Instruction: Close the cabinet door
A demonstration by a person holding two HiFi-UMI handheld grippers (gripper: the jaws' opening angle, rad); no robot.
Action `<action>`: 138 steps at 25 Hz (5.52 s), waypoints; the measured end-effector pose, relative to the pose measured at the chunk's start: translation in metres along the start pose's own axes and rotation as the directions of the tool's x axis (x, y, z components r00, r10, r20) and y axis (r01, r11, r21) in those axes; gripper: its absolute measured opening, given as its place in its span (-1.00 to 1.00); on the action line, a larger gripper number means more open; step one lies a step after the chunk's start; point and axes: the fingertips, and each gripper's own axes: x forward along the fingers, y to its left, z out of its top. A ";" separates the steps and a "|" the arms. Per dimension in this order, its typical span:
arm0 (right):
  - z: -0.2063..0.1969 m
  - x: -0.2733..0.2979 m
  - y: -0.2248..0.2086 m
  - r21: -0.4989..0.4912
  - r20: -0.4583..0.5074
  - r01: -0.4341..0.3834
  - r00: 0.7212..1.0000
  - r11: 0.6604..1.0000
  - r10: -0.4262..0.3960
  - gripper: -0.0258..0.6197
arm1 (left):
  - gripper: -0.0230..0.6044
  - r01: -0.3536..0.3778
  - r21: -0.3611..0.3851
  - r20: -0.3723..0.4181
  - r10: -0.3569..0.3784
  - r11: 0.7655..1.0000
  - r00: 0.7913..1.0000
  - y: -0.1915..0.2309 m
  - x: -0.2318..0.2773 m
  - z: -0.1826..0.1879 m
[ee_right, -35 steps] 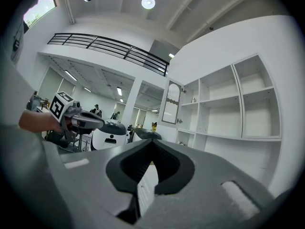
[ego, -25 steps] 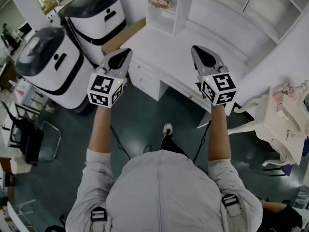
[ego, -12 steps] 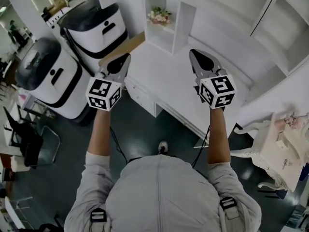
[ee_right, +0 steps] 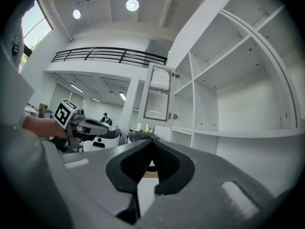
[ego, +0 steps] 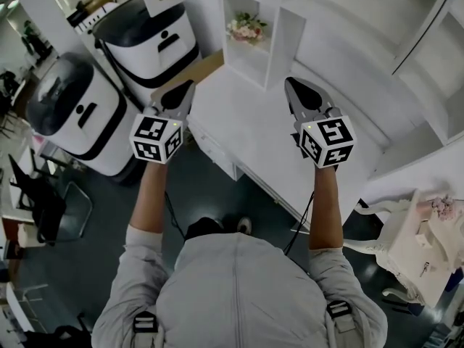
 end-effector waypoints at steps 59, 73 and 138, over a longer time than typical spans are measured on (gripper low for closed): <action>0.038 0.174 -0.018 0.063 0.011 0.172 0.985 0.983 -0.173 -0.92 | -0.67 0.015 -0.106 0.170 0.004 0.994 0.985 0.231 0.145 0.032; 0.026 0.134 -0.051 0.097 -0.007 0.248 0.969 0.964 -0.248 -0.92 | -0.55 0.160 -0.068 0.234 -0.140 0.985 0.962 0.149 0.166 0.047; -0.003 0.038 -0.107 0.069 -0.104 0.456 0.888 0.887 -0.448 -0.92 | -0.88 0.368 -0.007 0.145 -0.364 0.930 0.920 0.043 0.281 0.045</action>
